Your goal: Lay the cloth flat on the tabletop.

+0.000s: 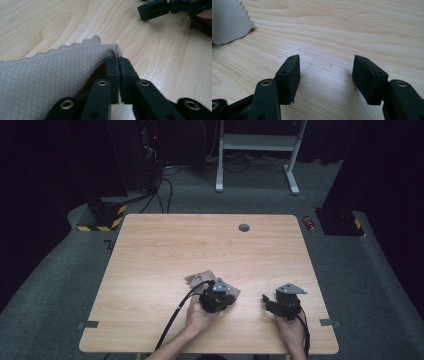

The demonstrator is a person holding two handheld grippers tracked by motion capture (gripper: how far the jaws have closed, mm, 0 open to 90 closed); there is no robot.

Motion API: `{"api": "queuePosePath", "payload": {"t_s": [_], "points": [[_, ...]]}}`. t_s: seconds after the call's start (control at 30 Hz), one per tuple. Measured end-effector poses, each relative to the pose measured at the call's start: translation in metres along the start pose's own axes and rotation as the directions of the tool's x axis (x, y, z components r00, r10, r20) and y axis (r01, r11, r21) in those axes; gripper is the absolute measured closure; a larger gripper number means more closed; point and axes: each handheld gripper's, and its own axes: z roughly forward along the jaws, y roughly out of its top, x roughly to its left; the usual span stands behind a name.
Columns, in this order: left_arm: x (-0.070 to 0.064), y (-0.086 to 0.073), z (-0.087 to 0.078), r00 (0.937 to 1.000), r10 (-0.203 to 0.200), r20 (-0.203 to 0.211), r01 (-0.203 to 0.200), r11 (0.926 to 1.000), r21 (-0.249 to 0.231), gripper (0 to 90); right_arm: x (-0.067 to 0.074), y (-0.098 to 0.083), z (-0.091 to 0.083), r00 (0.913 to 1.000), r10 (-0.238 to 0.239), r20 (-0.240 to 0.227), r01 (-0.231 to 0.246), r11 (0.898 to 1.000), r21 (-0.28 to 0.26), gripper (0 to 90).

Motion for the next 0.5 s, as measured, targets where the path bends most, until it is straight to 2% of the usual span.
{"api": "queuePosePath", "payload": {"t_s": [0.03,0.07,0.1,0.13,0.17,0.2,0.23,0.3,0.33,0.37,0.5], "points": [[0.000,0.000,0.000,1.0000,0.000,0.000,0.000,1.0000,0.000,80.1,0.000,0.000,0.000,1.0000,0.000,0.000,0.000,1.000,0.000,39.3],[0.001,0.000,-0.004,1.0000,-0.007,0.002,0.007,1.0000,-0.004,80.1,0.000,0.000,0.000,1.0000,0.001,0.000,-0.001,1.000,0.000,39.8],[0.002,-0.001,-0.013,0.9998,-0.017,0.003,0.017,0.9997,-0.019,70.9,0.000,0.000,0.000,1.0000,0.002,-0.002,-0.002,1.000,-0.002,41.0],[0.002,-0.001,-0.013,0.9998,-0.017,0.003,0.017,0.9997,-0.019,68.4,0.000,0.001,0.001,1.0000,0.002,-0.002,-0.002,1.000,-0.002,41.7],[0.005,-0.005,-0.027,0.9996,-0.027,-0.013,0.026,0.9987,-0.044,65.6,0.000,0.001,0.001,1.0000,0.002,0.001,-0.002,1.000,-0.003,45.2],[0.005,-0.005,-0.027,0.9996,-0.027,-0.013,0.026,0.9987,-0.044,63.5,0.000,0.001,0.001,1.0000,0.002,0.001,-0.002,1.000,-0.003,45.2],[0.011,-0.012,-0.041,0.9976,-0.057,-0.038,0.055,0.9963,-0.066,61.7,0.001,0.002,0.001,1.0000,-0.001,0.006,0.001,1.000,-0.012,53.2],[0.017,-0.020,-0.055,0.9932,-0.083,-0.082,0.076,0.9938,-0.081,60.1,0.003,0.004,0.002,1.0000,0.002,-0.003,-0.002,1.000,-0.007,55.7],[0.017,-0.020,-0.055,0.9932,-0.083,-0.082,0.076,0.9938,-0.081,59.5,0.003,0.004,0.002,1.0000,0.002,-0.003,-0.002,1.000,-0.007,55.7],[0.023,-0.030,-0.065,0.9862,-0.111,-0.123,0.102,0.9914,-0.083,58.9,0.012,0.011,0.005,0.9985,-0.010,-0.055,0.010,1.000,0.001,60.4],[0.032,-0.047,-0.077,0.9687,-0.138,-0.206,0.126,0.9896,-0.069,57.5,0.032,0.027,0.009,0.9888,-0.072,-0.131,0.069,0.997,-0.024,63.8]]}}
